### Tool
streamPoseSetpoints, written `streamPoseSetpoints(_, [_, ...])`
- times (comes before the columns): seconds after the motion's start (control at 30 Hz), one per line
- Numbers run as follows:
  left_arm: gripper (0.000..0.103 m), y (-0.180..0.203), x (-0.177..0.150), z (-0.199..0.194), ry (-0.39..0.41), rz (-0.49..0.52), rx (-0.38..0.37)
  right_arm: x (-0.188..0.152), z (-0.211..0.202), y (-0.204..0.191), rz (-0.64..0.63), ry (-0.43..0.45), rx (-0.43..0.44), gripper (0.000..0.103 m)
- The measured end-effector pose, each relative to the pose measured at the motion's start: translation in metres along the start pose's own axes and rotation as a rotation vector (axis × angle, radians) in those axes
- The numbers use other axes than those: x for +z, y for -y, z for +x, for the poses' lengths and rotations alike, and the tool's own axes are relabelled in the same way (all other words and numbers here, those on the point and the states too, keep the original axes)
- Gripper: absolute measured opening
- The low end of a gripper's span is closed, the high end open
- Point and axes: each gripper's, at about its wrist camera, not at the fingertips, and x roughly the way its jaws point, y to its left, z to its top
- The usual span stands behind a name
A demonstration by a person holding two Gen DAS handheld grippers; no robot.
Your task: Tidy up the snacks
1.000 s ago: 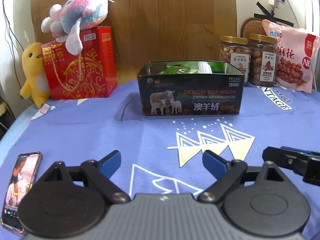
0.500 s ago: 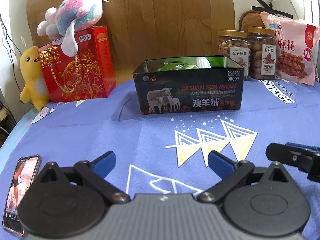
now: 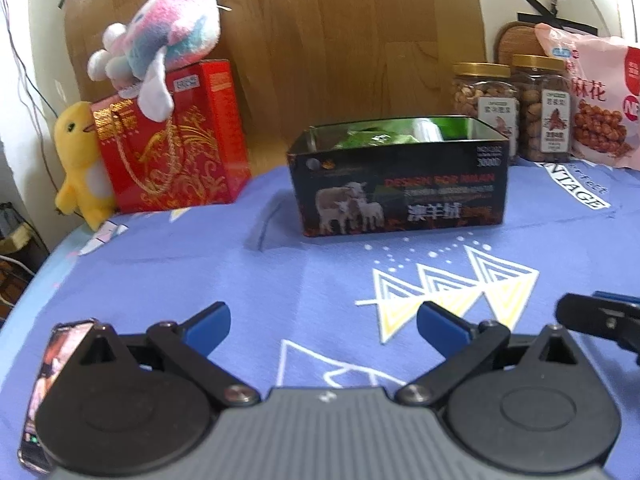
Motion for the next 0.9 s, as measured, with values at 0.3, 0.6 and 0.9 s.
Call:
streamPoseSetpoints(0.3, [0.103,-0.008,0.003,0.003,0.018,0.045,0.129,-0.001,0.001,-0.001,0.004,-0.002,0.005,0.054])
streamPoseSetpoints(0.6, [0.103,-0.013,0.003,0.003,0.033,0.067,0.205,-0.001,0.000,-0.004,0.002,-0.002,0.007,0.055])
streamPoseSetpoints(0.9, [0.103,-0.014,0.001,0.005,0.030,0.097,0.276,-0.003,0.000,-0.005,0.003,-0.005,0.007,0.060])
